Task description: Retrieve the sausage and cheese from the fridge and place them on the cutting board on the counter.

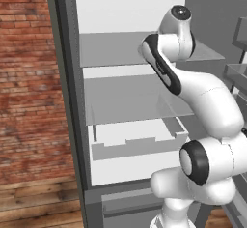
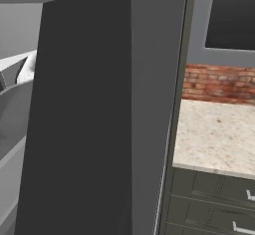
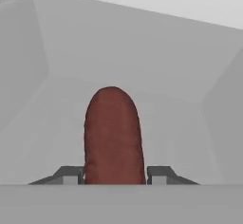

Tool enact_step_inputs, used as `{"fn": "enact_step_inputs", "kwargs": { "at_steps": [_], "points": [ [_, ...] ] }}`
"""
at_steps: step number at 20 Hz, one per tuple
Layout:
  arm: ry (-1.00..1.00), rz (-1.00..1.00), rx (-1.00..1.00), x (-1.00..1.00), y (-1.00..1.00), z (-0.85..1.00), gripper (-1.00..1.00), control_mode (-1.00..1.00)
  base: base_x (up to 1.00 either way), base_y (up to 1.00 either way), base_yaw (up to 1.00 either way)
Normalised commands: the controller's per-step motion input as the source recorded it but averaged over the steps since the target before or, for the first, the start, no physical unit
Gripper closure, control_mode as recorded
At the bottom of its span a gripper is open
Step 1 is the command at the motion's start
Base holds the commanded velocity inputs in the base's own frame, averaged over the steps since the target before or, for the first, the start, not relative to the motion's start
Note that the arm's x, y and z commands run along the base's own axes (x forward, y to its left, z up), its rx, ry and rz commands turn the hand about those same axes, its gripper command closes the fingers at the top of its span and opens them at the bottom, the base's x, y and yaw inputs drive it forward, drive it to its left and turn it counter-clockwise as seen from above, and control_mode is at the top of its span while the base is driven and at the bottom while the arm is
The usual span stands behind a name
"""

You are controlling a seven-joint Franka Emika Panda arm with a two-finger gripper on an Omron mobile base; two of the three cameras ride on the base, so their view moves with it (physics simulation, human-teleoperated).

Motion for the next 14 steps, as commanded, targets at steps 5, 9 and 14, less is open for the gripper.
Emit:
{"fn": "enact_step_inputs", "kwargs": {
  "at_steps": [5, 9, 14],
  "points": [
    [0.04, -0.08, 0.09, -0.79, 0.38, 0.61, 1.00, -1.00, 0.00, 0.00, 0.00],
    [0.17, 0.00, 0.16, -0.81, 0.09, 0.54, 1.00, -1.00, 0.00, 0.00, 0.00],
    [0.19, -0.02, 0.08, -0.93, 0.01, 0.17, 1.00, -1.00, 0.00, 0.00, 0.00]
  ]
}}
